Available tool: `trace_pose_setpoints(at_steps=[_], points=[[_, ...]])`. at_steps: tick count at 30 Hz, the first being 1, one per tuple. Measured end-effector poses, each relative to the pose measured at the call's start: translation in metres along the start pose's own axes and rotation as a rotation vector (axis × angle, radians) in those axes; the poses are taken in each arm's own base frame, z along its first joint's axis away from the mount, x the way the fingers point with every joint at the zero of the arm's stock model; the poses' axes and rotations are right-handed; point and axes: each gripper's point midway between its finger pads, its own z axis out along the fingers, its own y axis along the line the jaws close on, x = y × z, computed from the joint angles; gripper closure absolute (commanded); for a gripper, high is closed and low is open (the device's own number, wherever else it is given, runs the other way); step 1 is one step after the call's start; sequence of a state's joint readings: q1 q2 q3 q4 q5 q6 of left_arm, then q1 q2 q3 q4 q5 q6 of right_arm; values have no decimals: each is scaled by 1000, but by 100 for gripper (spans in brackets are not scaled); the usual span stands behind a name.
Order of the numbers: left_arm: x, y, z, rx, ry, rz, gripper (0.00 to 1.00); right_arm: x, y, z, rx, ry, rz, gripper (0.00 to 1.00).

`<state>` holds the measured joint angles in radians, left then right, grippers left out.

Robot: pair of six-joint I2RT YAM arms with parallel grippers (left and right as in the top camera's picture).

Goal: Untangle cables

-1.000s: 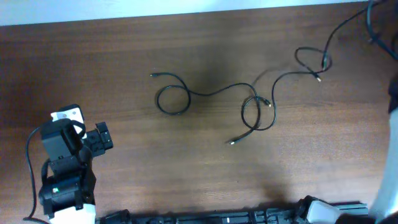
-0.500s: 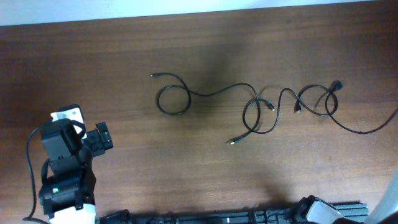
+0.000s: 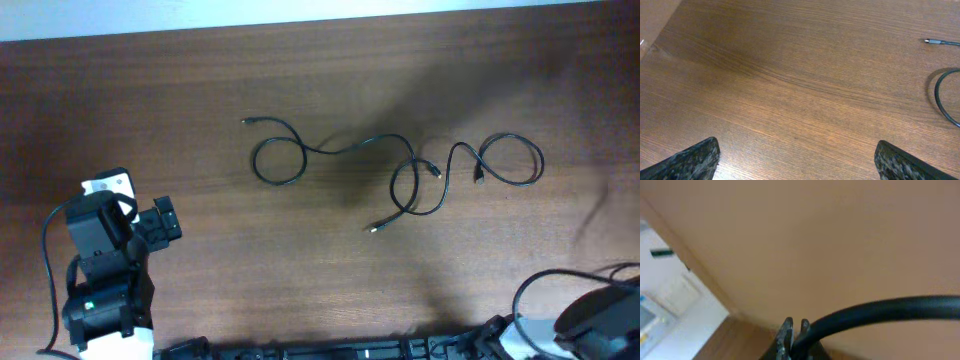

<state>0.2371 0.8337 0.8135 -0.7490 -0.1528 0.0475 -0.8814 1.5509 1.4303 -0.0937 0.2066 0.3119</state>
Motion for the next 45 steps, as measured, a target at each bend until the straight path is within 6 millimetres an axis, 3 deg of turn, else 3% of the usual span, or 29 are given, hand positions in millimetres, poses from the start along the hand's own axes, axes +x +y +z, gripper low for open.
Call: trace_pose_setpoints(at_steps=[2, 3, 4, 5, 6, 7, 8, 11, 16, 19, 23, 25, 27, 28, 30, 32, 38, 39, 40, 42, 45], points=[[0, 0, 0, 0, 0, 0, 1, 37, -5, 11, 19, 122, 52, 96], [0, 0, 0, 0, 0, 0, 1, 67, -12, 15, 50, 221, 69, 91], [0, 0, 0, 0, 0, 0, 1, 77, -15, 18, 61, 249, 77, 74], [0, 0, 0, 0, 0, 0, 1, 89, -18, 16, 78, 297, 74, 46], [0, 0, 0, 0, 0, 0, 1, 98, -21, 15, 89, 328, 74, 2], [0, 0, 0, 0, 0, 0, 1, 108, -23, 16, 99, 361, 71, 1], [0, 0, 0, 0, 1, 0, 1, 125, -25, 10, 101, 437, 66, 1], [0, 0, 0, 0, 1, 0, 1, 151, -16, -3, 38, 569, 78, 1], [0, 0, 0, 0, 0, 0, 1, 206, 38, -55, -203, 894, 135, 1], [0, 0, 0, 0, 0, 0, 1, 258, 92, -124, -293, 1132, 14, 1], [0, 0, 0, 0, 0, 0, 1, 306, 152, -207, -449, 1297, -187, 1], [0, 0, 0, 0, 0, 0, 1, 340, 168, -252, -490, 1408, -313, 1], [0, 0, 0, 0, 0, 0, 1, 364, 173, -282, -487, 1479, -391, 1], [0, 0, 0, 0, 1, 0, 1, 377, 176, -296, -486, 1508, -426, 12], [0, 0, 0, 0, 0, 0, 1, 395, 173, -308, -462, 1545, -466, 29], [0, 0, 0, 0, 0, 0, 1, 406, 169, -306, -422, 1553, -488, 29], [0, 0, 0, 0, 0, 0, 1, 409, 148, -283, -291, 1452, -563, 30], [0, 0, 0, 0, -1, 0, 1, 417, 140, -283, -277, 1455, -573, 58], [0, 0, 0, 0, 1, 0, 1, 422, 134, -283, -267, 1460, -579, 92], [0, 0, 0, 0, 1, 0, 1, 435, 123, -284, -248, 1473, -585, 96], [0, 0, 0, 0, 1, 0, 1, 431, 119, -285, -217, 1483, -590, 96]])
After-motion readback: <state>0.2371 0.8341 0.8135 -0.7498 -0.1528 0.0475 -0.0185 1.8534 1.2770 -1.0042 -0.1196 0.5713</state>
